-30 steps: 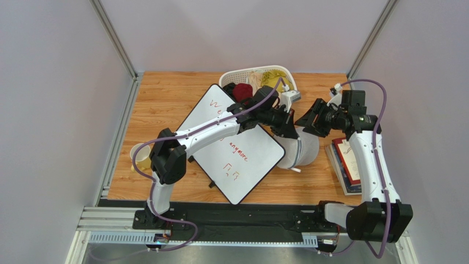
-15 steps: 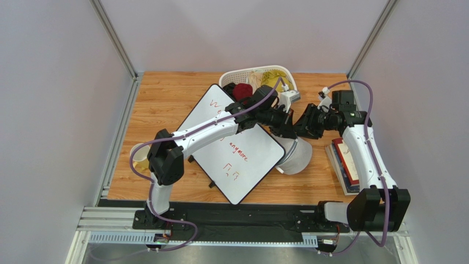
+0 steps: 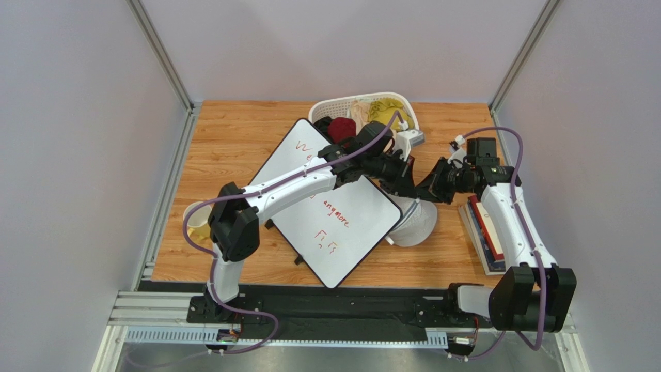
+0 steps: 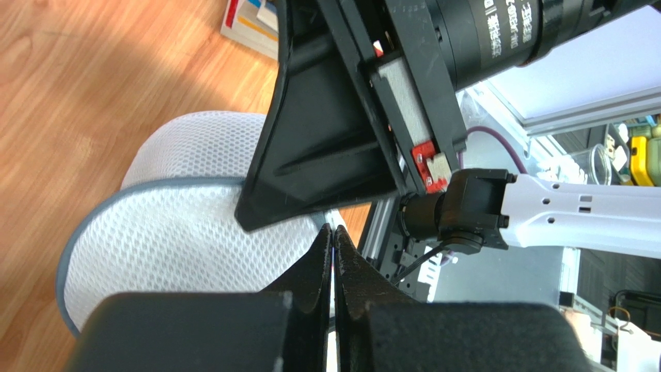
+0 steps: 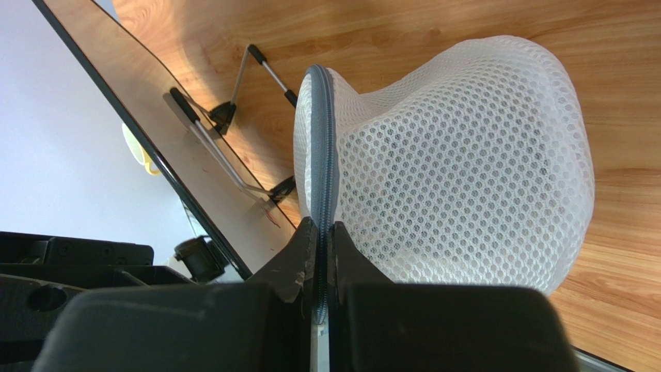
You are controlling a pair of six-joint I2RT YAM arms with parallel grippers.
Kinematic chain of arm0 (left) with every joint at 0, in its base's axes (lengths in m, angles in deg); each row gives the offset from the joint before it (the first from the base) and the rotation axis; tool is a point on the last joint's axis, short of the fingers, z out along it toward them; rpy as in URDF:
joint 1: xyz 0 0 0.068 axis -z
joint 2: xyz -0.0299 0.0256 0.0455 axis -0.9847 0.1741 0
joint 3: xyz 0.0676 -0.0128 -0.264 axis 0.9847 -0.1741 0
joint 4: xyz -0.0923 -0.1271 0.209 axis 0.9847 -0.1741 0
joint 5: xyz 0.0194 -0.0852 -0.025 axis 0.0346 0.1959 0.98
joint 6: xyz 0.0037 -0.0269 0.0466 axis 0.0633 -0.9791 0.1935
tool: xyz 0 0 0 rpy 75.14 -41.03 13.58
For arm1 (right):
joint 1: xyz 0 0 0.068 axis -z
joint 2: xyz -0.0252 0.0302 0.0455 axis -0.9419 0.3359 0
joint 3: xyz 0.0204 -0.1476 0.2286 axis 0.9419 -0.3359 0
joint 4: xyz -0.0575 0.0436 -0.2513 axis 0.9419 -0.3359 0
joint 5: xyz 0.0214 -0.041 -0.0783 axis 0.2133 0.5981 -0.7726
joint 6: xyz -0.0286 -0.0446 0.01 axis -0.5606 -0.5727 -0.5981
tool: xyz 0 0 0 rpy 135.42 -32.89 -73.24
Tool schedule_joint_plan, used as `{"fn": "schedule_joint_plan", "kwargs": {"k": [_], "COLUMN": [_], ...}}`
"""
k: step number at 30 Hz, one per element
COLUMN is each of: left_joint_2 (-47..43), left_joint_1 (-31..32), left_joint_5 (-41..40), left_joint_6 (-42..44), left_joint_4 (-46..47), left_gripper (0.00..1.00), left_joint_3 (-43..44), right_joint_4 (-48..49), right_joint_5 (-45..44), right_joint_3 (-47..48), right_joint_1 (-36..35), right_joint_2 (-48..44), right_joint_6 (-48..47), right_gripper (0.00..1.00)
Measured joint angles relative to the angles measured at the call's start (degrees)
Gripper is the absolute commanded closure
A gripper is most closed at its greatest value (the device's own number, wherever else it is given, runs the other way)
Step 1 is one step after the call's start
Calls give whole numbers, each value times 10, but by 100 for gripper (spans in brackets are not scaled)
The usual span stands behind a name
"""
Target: Place the bra in the laundry bag and zip it closed
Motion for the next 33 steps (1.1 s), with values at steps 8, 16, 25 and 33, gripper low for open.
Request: {"fn": "schedule_joint_plan", "kwargs": {"k": [8, 16, 25, 33], "left_joint_2": [0, 0, 2, 16], "left_joint_1": [0, 0, 6, 42], "left_joint_5": [-1, -17, 14, -77], "left_joint_6": [1, 4, -9, 31], "left_joint_4": [5, 5, 37, 44], "left_gripper": [100, 100, 58, 55], "left_joint_3": [5, 5, 35, 90], "right_joint_4": [7, 49, 73, 72], "right_joint_5": [22, 67, -17, -174], "right_joint_3": [0, -19, -50, -72], "right_joint_1": [96, 155, 155, 148], "right_joint_2": [-14, -21, -78, -208], "right_joint_6": [27, 79, 186, 339], "right_gripper": [100, 100, 100, 100]}}
